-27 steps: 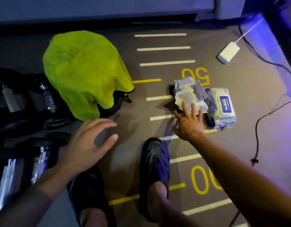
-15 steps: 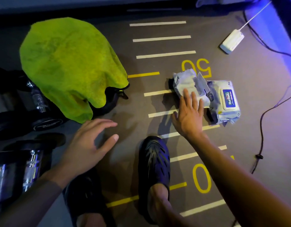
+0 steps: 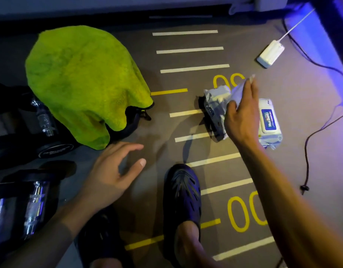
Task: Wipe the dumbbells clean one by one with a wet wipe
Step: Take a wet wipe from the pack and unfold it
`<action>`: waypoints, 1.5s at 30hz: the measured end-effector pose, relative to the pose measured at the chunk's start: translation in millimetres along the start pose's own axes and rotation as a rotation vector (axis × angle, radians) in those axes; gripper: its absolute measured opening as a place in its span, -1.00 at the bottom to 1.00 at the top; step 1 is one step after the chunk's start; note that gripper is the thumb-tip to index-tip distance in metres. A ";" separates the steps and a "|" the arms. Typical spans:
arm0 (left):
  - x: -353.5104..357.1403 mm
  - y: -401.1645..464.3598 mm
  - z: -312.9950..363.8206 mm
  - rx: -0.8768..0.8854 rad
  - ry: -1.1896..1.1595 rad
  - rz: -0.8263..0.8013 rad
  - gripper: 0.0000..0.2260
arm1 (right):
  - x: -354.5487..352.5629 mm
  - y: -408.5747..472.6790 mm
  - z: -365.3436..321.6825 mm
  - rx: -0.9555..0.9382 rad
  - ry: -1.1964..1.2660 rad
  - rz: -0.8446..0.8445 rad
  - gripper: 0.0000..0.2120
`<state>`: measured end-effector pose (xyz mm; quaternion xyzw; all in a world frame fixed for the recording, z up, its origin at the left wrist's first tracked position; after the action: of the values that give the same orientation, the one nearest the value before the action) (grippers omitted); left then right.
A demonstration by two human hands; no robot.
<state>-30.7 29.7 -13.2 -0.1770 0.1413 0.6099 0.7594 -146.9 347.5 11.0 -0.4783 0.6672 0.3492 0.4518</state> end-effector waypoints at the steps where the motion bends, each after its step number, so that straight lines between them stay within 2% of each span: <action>1: 1.1 1.1 -0.3 -0.001 -0.002 0.003 -0.60 | -3.3 1.3 -0.3 -0.010 0.000 0.018 -0.31; 4: 2.5 4.1 -0.6 0.000 -0.021 -0.003 -0.60 | -8.5 -2.1 -7.9 -0.045 -0.006 -0.010 -0.34; 7: 2.1 7.8 -0.9 -0.003 -0.025 -0.009 -0.60 | -13.9 -13.5 -27.3 -0.178 0.134 -0.008 -0.51; 10: -0.5 7.2 -1.5 -0.019 -0.055 0.023 -0.62 | -14.7 -28.6 -49.8 -0.254 0.302 -0.092 -0.72; 13: -3.8 2.4 3.4 -0.055 -0.185 0.108 -0.73 | -14.9 -43.2 -65.6 -0.248 0.511 -0.237 -0.83; 15: -5.6 -0.8 7.4 -0.102 -0.345 0.126 -0.75 | -19.5 -53.4 -77.3 -0.311 0.665 -0.371 -0.81; 17: -7.7 -5.2 12.2 -0.141 -0.509 0.125 -0.66 | -25.7 -60.7 -85.6 -0.388 0.755 -0.502 -0.77; 21: -15.8 -18.3 25.1 -0.170 -0.704 0.220 -0.59 | -40.7 -72.4 -98.3 -0.522 0.897 -0.670 -0.68; 24: -18.3 -16.2 31.3 -0.236 -0.791 0.098 -0.42 | -43.7 -77.4 -113.8 -0.553 1.018 -0.780 -0.60; 26: -17.3 -13.7 37.9 -0.343 -1.011 -0.028 -0.24 | -42.9 -77.6 -125.2 -0.554 1.051 -0.837 -0.60; 27: -16.3 -13.8 39.7 -0.370 -1.089 -0.082 -0.27 | -42.7 -77.6 -129.7 -0.546 1.059 -0.847 -0.61; 29: -15.3 -16.5 42.4 -0.376 -1.134 -0.122 -0.56 | -41.2 -79.6 -134.5 -0.522 1.068 -0.831 -0.63; 30: -16.2 -19.2 44.9 -0.374 -1.174 -0.098 -0.67 | -39.1 -81.3 -135.0 -0.491 1.073 -0.808 -0.64; 33: -23.7 -27.9 47.9 -0.403 -1.325 0.026 -0.76 | -29.9 -86.8 -134.2 -0.316 1.136 -0.746 -0.63; 35: -30.6 -33.6 47.5 -0.412 -1.318 0.145 -0.93 | -24.3 -92.5 -134.4 -0.161 1.267 -0.797 -0.52; 38: -38.9 -44.0 49.2 -0.393 -1.300 0.258 -0.87 | -14.9 -110.0 -134.6 0.017 1.381 -0.920 -0.32; 41: -48.6 -50.2 51.0 -0.390 -1.288 0.327 -0.78 | -0.7 -129.8 -134.3 0.031 1.315 -1.037 0.03; 43: -55.8 -49.6 47.8 -0.386 -1.233 0.384 -0.77 | 5.3 -138.0 -136.9 -0.010 1.281 -1.065 0.07; 45: -63.5 -49.4 41.1 -0.373 -1.117 0.455 -0.79 | 8.7 -142.9 -141.6 -0.077 1.231 -1.020 -0.04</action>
<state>3.7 -17.3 55.8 0.0735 -0.3512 0.7708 0.5264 -49.7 174.9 47.3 -0.8465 0.4833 -0.2043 0.0895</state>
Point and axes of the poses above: each hand's wrist, its own y-axis towards the middle knuckle, its own x-axis out of the palm, z = x × y, the point moved 2 cm from there along y, towards the middle knuckle, and after that the axes turned 13 degrees about -y, right-handed, at the moved point
